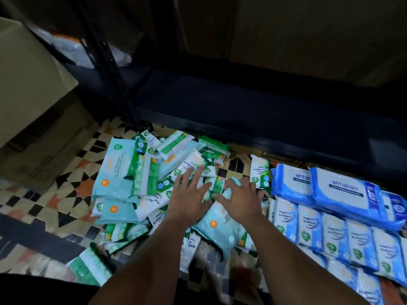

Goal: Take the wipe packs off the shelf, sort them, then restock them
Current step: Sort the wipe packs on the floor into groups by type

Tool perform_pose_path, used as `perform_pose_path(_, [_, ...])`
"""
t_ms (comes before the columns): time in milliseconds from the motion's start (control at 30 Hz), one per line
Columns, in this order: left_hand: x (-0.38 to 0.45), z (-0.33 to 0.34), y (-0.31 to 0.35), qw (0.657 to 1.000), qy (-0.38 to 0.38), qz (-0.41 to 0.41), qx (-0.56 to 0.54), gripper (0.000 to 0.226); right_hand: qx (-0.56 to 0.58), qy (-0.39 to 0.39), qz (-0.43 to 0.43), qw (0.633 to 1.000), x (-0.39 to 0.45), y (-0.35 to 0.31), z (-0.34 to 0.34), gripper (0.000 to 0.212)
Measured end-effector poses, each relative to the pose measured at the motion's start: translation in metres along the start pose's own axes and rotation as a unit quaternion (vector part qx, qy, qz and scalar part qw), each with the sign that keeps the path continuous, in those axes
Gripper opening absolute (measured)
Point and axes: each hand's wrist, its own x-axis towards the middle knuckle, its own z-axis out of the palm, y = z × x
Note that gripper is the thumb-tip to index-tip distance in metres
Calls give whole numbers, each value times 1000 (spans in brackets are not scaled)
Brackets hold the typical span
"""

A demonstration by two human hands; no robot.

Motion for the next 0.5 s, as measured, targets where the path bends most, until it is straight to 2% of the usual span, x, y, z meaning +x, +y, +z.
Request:
perform_pose_path(100, [-1,5,0,1000,16,-11,11,50,17,70,29,997,-4,7,1,34])
perform_pose_path(300, [-2,7,-2,997,70,-9,-4,46,75,18,88,993,-4,17,14,41])
perform_pose_path(400, [-4,1,-3,997,75,-28,-14,46,68,4,83,994,2,15,15,61])
perform_pose_path(500, [-7,-8,-14,990,81,-111,-6,42,65,-57,106,991,12,13,15,94])
